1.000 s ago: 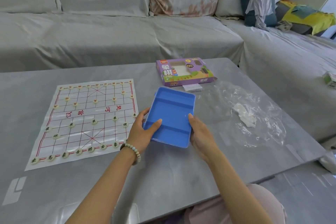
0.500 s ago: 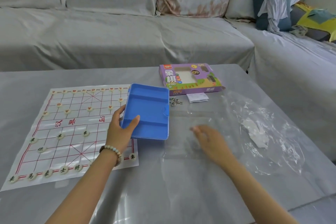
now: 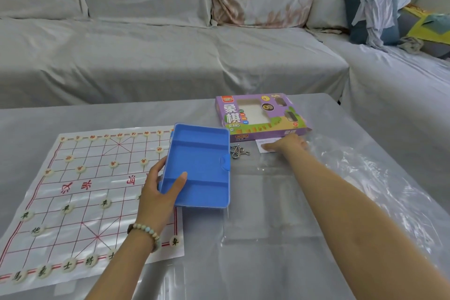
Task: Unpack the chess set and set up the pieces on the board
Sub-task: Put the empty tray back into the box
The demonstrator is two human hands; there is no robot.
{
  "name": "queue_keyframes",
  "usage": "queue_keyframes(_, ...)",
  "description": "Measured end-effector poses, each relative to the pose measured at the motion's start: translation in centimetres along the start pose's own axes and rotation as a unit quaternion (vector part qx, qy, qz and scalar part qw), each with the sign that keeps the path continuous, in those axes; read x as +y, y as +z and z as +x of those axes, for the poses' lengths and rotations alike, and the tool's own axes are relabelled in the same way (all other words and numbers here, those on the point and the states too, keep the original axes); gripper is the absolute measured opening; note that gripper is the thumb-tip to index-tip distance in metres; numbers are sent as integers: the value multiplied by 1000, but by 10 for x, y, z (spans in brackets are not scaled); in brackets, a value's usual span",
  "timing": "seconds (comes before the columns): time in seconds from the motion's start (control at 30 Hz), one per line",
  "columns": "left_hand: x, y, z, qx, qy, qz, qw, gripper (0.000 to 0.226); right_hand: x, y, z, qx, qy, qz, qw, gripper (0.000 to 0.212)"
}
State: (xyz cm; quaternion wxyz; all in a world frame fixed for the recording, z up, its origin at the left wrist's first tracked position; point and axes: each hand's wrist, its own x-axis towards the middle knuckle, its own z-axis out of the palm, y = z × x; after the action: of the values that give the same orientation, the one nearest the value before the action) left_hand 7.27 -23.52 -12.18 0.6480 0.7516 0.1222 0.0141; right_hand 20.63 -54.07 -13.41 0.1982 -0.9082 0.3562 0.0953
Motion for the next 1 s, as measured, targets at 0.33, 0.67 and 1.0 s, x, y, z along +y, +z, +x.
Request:
queue_keyframes(0.33, 5, 1, -21, 1, -10, -37, 999, 54, 33, -32, -62, 26, -111, 413, 904, 19)
queue_keyframes(0.67, 16, 35, -65, -39, -3, -52, 998, 53, 95, -18, -167, 147, -202, 150, 957, 20)
queue_keyframes(1.0, 9, 100, -85, -168, 46, 189, 967, 69, 118, -43, -166, -55, -135, 441, 886, 36)
